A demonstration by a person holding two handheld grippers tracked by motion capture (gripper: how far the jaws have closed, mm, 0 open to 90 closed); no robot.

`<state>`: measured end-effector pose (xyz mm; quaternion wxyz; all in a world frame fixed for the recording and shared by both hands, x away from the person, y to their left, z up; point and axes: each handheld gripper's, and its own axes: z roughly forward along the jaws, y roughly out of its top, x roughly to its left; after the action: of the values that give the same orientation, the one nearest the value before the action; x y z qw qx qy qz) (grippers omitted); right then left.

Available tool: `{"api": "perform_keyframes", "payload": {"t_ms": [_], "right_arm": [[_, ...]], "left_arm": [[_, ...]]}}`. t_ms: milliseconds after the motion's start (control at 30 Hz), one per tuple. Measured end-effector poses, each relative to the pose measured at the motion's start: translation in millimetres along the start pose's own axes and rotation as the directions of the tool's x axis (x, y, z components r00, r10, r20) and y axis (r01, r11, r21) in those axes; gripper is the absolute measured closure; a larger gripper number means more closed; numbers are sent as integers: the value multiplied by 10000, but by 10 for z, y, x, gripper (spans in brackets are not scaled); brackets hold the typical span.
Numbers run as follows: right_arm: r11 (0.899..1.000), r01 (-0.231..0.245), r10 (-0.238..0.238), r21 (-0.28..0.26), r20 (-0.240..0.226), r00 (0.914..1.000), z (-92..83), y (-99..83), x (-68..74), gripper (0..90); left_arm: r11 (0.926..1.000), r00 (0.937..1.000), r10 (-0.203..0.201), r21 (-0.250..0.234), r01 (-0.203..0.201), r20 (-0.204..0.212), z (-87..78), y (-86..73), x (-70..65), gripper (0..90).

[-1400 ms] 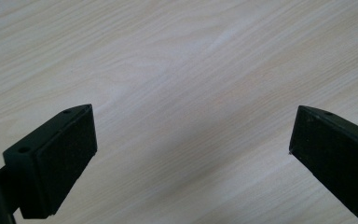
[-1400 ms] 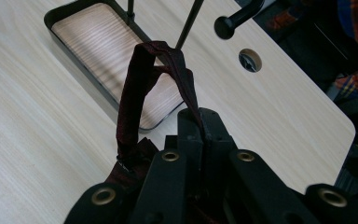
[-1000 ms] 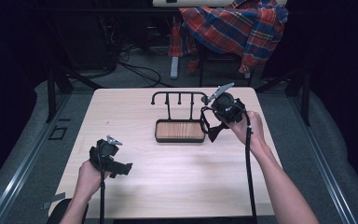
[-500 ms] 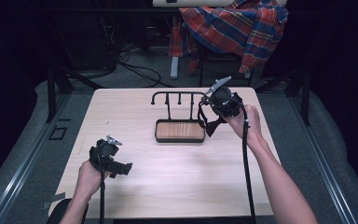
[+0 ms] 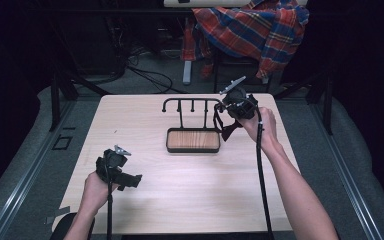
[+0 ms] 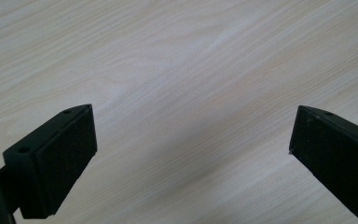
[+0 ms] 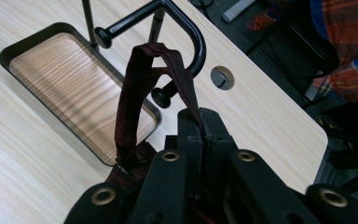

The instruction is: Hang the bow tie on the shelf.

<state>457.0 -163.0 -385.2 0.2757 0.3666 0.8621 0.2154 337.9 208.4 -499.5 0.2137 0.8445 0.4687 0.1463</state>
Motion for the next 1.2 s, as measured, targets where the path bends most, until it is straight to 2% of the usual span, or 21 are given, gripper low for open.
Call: {"api": "perform_keyframes", "payload": {"t_ms": [300, 600, 900, 1200], "right_arm": [[9992, -380, 379, 156, 15, 9993, 137, 9, -50, 883], [9965, -830, 830, 35, 53, 9965, 280, 1, -69, 879], [9942, -1057, 1060, 200, -131, 9943, 371, -21, -90, 868], [9915, -1292, 1296, 134, -331, 9910, 441, -94, -82, 847]], "left_arm": [[10000, 10000, -3, -9, 3, 6, 0, -1, 1, 8], [10000, 10000, 13, -7, -13, 5, -2, -1, 3, 8], [10000, 10000, 8, -4, -8, -15, -2, 0, -4, 8], [10000, 10000, 10, -4, -10, -25, -3, 0, -3, 8]]}}
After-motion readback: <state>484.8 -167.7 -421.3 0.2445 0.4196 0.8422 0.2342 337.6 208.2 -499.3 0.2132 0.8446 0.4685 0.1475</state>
